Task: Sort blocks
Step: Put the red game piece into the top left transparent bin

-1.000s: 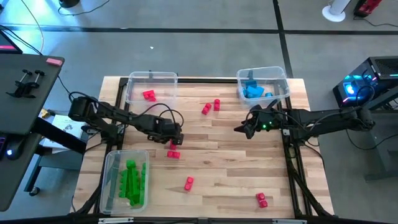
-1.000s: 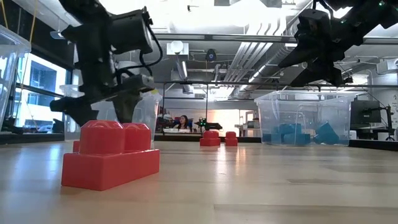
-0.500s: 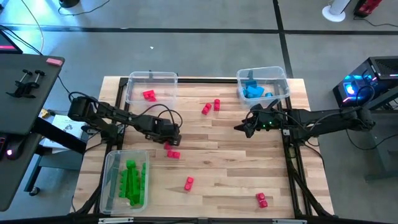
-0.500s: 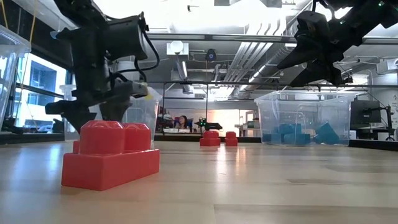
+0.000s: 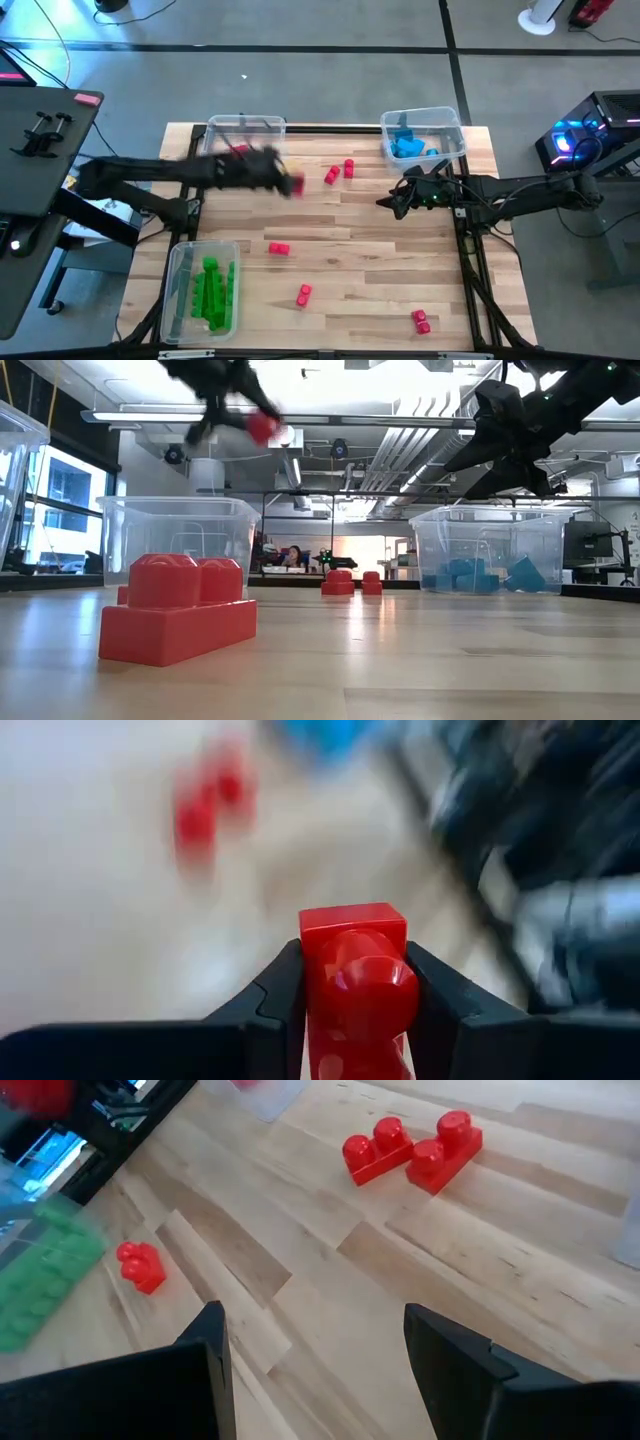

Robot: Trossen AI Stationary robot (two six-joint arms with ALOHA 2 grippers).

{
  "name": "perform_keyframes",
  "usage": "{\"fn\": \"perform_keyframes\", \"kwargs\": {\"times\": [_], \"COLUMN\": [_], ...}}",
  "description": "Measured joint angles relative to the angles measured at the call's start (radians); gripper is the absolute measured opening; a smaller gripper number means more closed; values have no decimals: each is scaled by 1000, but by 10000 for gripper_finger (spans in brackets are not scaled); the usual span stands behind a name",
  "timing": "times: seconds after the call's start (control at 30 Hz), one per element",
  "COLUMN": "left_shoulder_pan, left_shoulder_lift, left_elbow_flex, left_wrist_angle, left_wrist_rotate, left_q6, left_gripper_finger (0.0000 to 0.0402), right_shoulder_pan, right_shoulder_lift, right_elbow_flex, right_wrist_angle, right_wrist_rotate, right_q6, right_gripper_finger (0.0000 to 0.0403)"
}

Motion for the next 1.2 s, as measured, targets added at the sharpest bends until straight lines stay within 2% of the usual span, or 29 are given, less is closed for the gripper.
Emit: {"fn": "perform_keyframes", "kwargs": {"times": [0.07,0.17,0.27,0.33,0.43,0.6,0.7,0.8,0.9,1.1,1.2], "left_shoulder_pan": [57,167,303,397,498,560,572,569,533,396,341], "left_shoulder_lift": [-67,-114,-116,-111,-83,-28,-24,-25,12,272,428], "left_elbow_flex": [73,174,220,209,169,154,184,245,328,548,643], "left_wrist_angle": [-61,-296,-509,-570,-577,-557,-479,-350,-235,-368,-407], "left_wrist_rotate": [-116,-298,-379,-354,-229,-124,-23,49,56,59,56], "left_q6": [113,280,368,411,476,537,543,525,554,746,776], "left_gripper_finger": [95,95,95,98,128,203,236,250,251,248,248], "right_shoulder_pan": [0,0,0,0,0,0,0,0,0,0,0], "right_shoulder_lift": [0,0,0,0,0,0,0,0,0,0,0], "right_elbow_flex": [0,0,0,0,0,0,0,0,0,0,0], "right_wrist_angle": [2,6,7,9,17,20,24,63,149,373,498], "right_wrist_rotate": [7,7,7,10,10,10,10,10,-7,-82,-124], "right_q6": [3,26,45,46,46,46,45,57,65,34,16], "right_gripper_finger": [176,176,176,176,176,176,176,176,176,176,176]}}
